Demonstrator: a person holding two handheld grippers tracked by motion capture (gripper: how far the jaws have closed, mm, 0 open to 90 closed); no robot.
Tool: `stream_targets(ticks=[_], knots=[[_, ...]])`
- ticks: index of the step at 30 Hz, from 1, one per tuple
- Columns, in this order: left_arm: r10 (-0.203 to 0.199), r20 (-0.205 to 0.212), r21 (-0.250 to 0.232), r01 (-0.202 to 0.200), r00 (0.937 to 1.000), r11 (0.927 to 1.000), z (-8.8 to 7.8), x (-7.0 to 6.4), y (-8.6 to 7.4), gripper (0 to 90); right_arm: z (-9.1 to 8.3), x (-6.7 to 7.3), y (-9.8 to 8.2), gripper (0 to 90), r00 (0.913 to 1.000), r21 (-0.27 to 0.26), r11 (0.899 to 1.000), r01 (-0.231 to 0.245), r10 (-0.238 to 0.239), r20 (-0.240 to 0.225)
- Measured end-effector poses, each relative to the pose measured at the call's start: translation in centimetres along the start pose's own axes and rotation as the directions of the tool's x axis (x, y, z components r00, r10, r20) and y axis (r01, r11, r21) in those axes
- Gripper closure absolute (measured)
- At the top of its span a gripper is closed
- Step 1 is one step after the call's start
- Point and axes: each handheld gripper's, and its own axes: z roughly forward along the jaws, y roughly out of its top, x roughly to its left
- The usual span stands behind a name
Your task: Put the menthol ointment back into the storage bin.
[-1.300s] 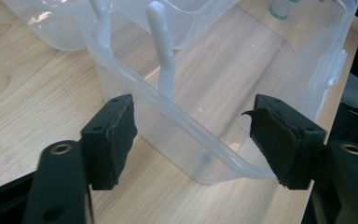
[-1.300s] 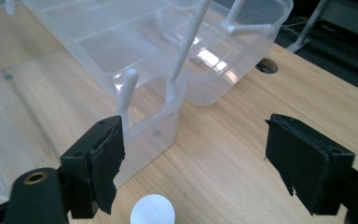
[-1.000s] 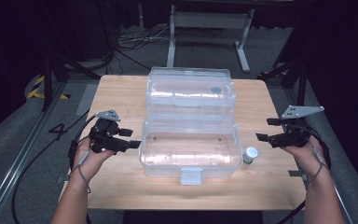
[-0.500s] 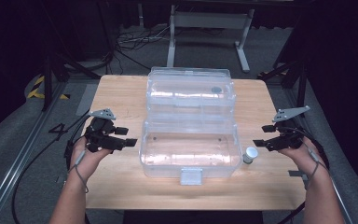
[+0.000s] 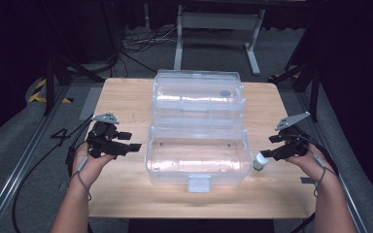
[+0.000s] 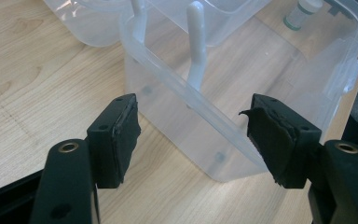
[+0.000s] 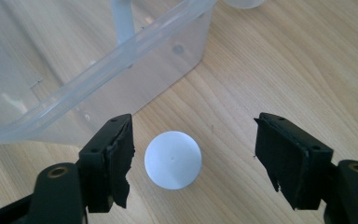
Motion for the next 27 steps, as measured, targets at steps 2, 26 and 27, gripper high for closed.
stream_targets(ticks=[2, 26, 27], knots=[[-0.005, -0.001, -0.001, 0.005, 1.0000, 1.0000, 0.0, 0.0, 0.0, 34.3, 0.3, 0.1, 0.0, 29.5, 1.0000, 0.018, 1.000, 0.007, -0.007, 0.000], [-0.012, -0.023, 0.018, 0.012, 0.9997, 0.9998, 0.4, 0.2, -0.2, 33.1, 2.8, 0.5, 0.0, 32.9, 0.9990, 0.145, 0.989, 0.038, -0.034, -0.028], [-0.010, -0.024, 0.017, 0.010, 0.9997, 0.9998, 0.4, 0.3, -0.2, 33.0, 2.9, 0.5, 0.0, 32.9, 0.9989, 0.147, 0.988, 0.039, -0.034, -0.034]])
